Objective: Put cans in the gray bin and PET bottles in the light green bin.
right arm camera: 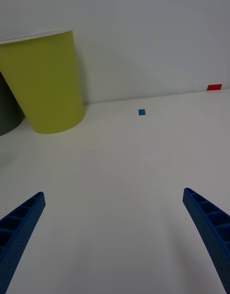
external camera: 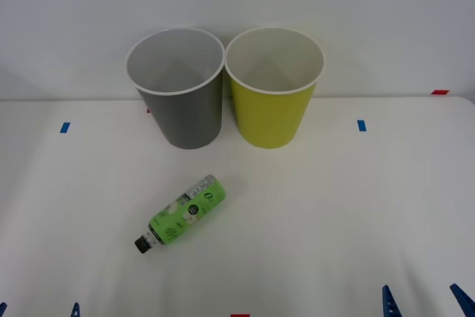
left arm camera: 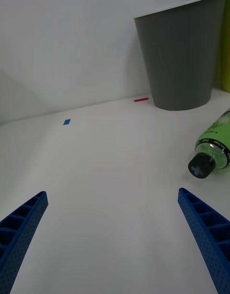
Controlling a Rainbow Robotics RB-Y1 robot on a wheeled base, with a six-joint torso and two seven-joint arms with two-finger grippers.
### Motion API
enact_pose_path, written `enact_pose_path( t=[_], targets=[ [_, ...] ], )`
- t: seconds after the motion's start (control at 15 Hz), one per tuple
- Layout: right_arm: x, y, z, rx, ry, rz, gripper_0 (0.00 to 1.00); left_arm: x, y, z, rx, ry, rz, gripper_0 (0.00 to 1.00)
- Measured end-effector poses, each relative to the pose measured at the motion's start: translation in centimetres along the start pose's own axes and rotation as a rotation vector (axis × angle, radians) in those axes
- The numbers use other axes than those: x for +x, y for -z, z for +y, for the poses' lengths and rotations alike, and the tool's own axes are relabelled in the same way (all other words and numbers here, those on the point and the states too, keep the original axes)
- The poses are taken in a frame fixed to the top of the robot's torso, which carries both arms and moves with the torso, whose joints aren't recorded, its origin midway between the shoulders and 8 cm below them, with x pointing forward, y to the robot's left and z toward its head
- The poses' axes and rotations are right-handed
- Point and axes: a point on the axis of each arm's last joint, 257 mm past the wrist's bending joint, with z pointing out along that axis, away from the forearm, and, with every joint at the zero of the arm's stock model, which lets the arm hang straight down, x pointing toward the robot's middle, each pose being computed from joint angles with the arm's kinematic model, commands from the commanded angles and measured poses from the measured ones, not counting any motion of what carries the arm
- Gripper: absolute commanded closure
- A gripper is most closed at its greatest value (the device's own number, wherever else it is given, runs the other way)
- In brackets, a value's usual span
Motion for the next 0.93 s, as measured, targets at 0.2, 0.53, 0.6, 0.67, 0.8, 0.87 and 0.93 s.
enact_pose_path(
  t=[0.2, 0.53, 0.6, 0.67, 0.8, 0.87, 0.93],
  targets=[
    [0.00, 0.00, 0.00, 0.000, 0.000, 0.000, 0.00, 0.00, 0.00, 0.00, 0.000, 0.000, 0.000, 0.08],
    [0.00, 0.00, 0.00, 0.000, 0.000, 0.000, 0.00, 0.00, 0.00, 0.00, 0.000, 0.000, 0.000, 0.08],
    [0.00, 0.00, 0.00, 0.000, 0.000, 0.000, 0.00, 0.00, 0.00, 0.00, 0.000, 0.000, 0.000, 0.08],
    [0.00, 0.00, 0.00, 0.000, 0.000, 0.000, 0.00, 0.00, 0.00, 0.00, 0.000, 0.000, 0.000, 0.08],
    [0.00, 0.00, 0.00, 0.000, 0.000, 0.000, 0.00, 0.00, 0.00, 0.00, 0.000, 0.000, 0.000, 0.08],
    [0.00, 0.00, 0.00, 0.000, 0.000, 0.000, 0.00, 0.00, 0.00, 0.00, 0.000, 0.000, 0.000, 0.08],
    [0.00, 0.00, 0.00, 0.000, 0.000, 0.000, 0.00, 0.00, 0.00, 0.00, 0.000, 0.000, 0.000, 0.08]
  ],
)
